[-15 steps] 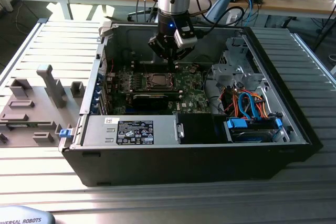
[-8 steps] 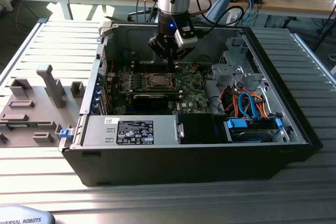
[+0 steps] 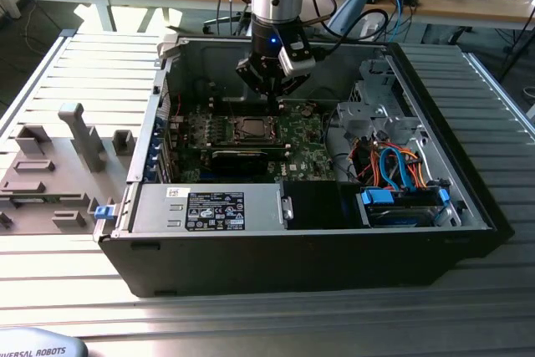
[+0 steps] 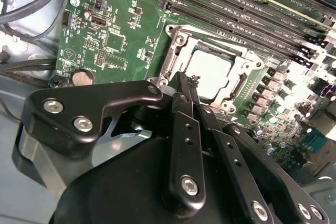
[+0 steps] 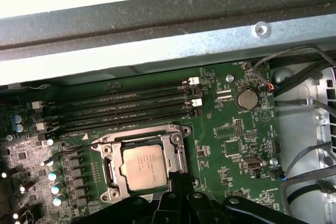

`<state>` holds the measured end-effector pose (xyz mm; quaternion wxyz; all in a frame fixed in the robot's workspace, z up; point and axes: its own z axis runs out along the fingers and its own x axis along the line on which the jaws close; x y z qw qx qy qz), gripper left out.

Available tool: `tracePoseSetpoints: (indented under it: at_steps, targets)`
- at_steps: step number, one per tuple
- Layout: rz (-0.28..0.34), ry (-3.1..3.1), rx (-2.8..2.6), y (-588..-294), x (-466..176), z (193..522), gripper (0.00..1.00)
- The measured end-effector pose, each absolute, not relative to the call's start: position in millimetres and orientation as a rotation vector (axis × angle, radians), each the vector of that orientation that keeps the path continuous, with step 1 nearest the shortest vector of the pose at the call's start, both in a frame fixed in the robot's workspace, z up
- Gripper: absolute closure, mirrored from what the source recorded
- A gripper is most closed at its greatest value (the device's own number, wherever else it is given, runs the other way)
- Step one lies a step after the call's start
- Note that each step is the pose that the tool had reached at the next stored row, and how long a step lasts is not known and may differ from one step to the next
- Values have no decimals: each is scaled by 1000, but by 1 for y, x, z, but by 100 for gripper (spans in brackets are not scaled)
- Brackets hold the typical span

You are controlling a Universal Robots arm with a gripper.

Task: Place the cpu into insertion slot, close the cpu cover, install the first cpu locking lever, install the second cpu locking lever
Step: 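Install the first cpu locking lever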

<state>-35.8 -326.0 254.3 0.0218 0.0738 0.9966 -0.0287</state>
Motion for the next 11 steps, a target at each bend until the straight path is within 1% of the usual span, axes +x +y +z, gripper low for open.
tracePoseSetpoints:
  at_steps: [11]
  targets:
    - [-88, 3090, 199, -326, -36, 254, 89]
